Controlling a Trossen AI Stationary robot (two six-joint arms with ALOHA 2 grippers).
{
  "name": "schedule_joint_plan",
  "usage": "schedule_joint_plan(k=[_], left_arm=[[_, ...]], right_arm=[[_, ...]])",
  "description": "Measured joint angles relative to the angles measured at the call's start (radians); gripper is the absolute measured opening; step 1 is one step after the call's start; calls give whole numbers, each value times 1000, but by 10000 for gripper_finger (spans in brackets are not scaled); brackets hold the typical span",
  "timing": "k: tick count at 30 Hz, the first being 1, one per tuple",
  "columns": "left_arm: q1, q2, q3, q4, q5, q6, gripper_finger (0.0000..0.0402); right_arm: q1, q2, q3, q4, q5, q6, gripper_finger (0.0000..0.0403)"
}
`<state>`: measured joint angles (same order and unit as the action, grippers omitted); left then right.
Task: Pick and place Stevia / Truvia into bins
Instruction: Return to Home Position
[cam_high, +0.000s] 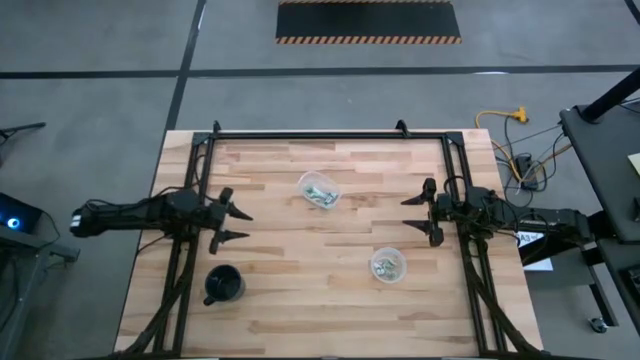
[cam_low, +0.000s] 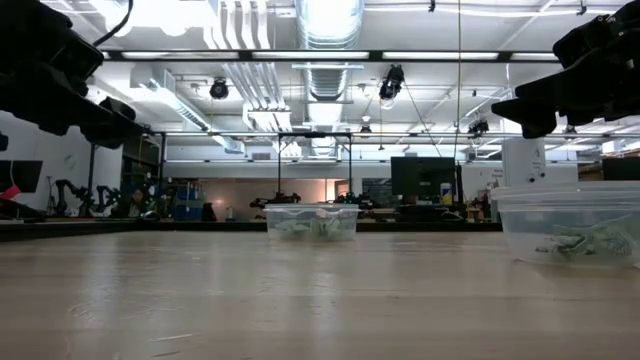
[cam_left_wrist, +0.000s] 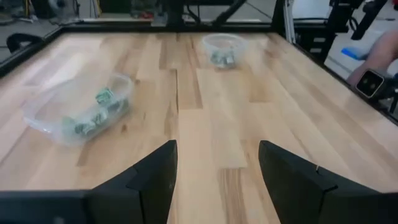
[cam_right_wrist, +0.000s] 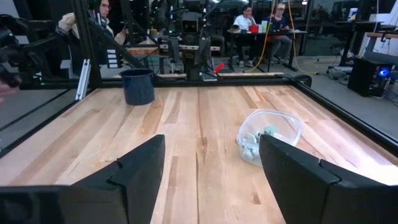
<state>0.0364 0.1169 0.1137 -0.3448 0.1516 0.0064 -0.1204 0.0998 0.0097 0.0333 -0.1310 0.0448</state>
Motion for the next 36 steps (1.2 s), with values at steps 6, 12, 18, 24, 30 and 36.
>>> schedule_joint_plan(k=[6, 12, 18, 24, 30, 36], left_arm=[[0, 39, -4, 50, 0, 0, 209], [0, 61, -5, 49, 0, 0, 209], [0, 78, -5, 52, 0, 1, 209], [0, 88, -5, 49, 0, 1, 209], [0, 85, -5, 51, 0, 1, 209], [0, 86, -5, 52, 0, 1, 209]], right_arm=[[0, 1, 0, -1, 0, 0, 252], [0, 1, 0, -1, 0, 0, 256], [0, 1, 0, -1, 0, 0, 250], [0, 1, 0, -1, 0, 0, 252], [0, 1, 0, -1, 0, 0, 256], [0, 1, 0, -1, 0, 0, 251]])
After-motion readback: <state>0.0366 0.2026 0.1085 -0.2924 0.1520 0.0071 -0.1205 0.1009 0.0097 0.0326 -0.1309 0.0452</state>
